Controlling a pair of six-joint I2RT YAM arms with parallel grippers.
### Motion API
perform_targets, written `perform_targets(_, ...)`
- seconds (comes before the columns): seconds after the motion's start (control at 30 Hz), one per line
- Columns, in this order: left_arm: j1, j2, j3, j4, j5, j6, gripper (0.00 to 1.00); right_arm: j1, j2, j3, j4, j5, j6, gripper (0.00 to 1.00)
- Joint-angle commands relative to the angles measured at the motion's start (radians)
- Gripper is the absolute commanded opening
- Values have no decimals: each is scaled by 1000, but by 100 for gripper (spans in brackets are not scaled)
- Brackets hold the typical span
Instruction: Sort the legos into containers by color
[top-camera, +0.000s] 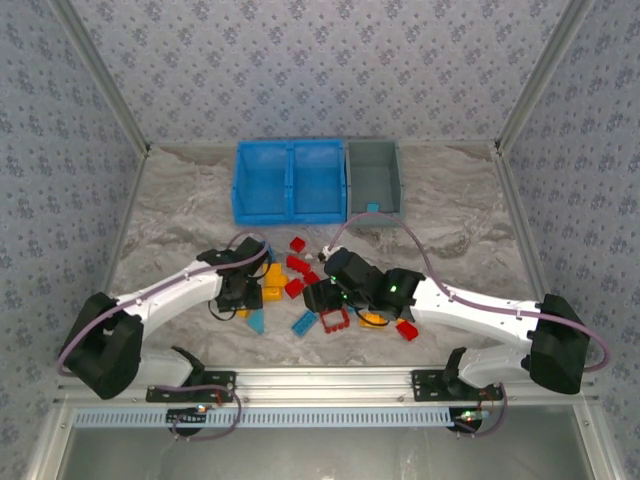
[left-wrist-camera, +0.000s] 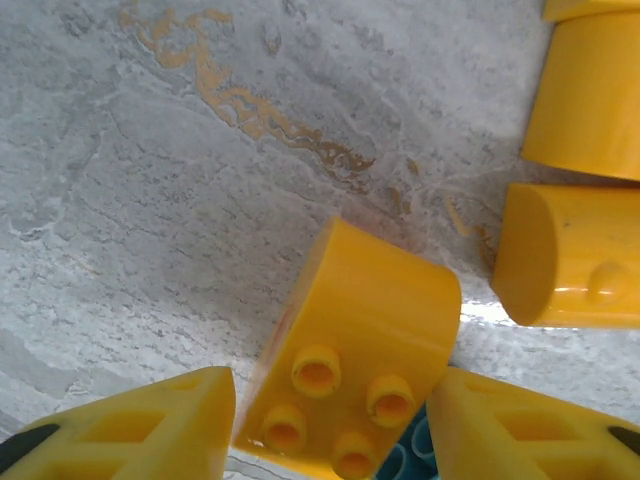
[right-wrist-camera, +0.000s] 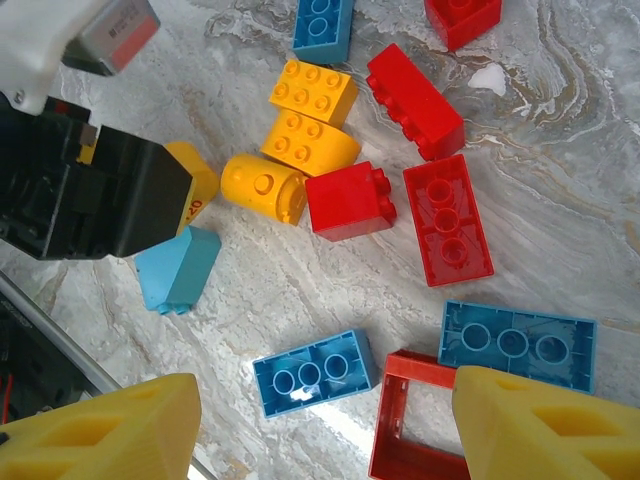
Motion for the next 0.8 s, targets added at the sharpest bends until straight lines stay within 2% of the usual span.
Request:
perform_targets(0.0, 9, 28, -10, 27, 12, 16, 50, 7, -6, 1, 9, 7, 32, 69)
perform_targets(0.07, 8, 47, -8, 34, 8, 16, 47, 8, 1, 7, 6, 8, 33, 69)
perform_targets(0.2, 9, 37, 4, 42, -22, 18, 34, 14, -4, 12, -4, 22, 34, 68)
perform_targets(0.33, 10, -25, 79, -18, -84, 28, 30, 31, -23, 34, -16, 60, 6, 68)
perform_targets(0.43, 25, -32, 205, -52, -98, 69, 30, 38, -46, 66, -17, 134, -40, 67)
perform_targets(0.6, 83, 126, 469, -37, -67, 153, 30, 27, -32, 166, -30, 282, -107, 67)
perform_targets(0.77, 146, 351, 720, -7, -63, 218, 29, -33, 17, 246, -51, 314, -120, 67)
